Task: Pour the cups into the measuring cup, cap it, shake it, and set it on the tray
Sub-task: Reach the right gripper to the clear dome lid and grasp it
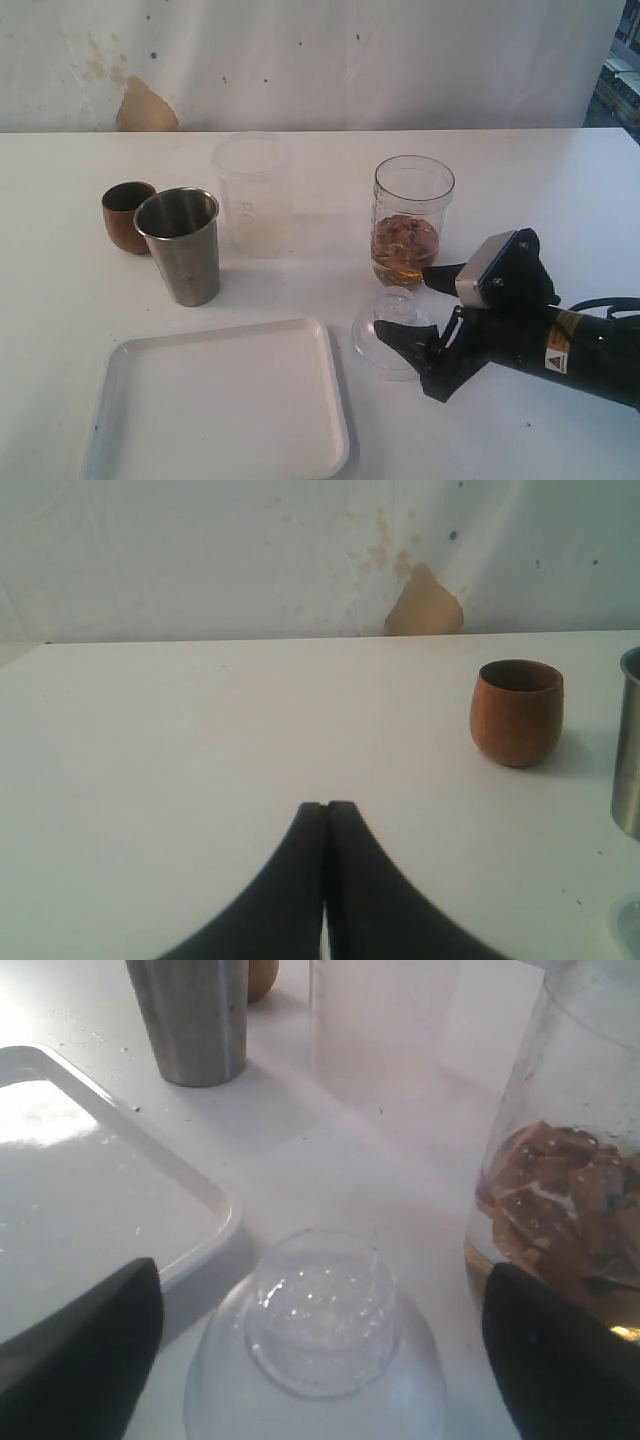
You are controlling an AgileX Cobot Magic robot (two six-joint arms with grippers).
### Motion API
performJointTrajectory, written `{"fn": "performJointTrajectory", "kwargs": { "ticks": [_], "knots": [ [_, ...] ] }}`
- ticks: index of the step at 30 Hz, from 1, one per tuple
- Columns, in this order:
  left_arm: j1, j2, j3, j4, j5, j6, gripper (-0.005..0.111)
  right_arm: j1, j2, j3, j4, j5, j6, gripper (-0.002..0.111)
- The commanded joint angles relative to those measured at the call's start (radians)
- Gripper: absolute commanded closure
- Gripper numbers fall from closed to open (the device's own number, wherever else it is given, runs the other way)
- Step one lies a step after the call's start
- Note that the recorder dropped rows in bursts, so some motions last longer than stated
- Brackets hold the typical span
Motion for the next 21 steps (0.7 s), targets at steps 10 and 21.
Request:
{"fn": "performJointTrajectory", "kwargs": {
  "ticks": [10,21],
  "knots": [
    [0.001,-0.003,0.005,0.005,-0.010,-0.001,0.107,-0.002,0.137,-0.061,-0.004,-0.085,-0.027,0.041],
    [0.001,-0.003,0.005,0.005,-0.010,-0.001,0.107,-0.002,0.090,-0.058,-0.134,-0.108,0.002,0.108]
  ]
}}
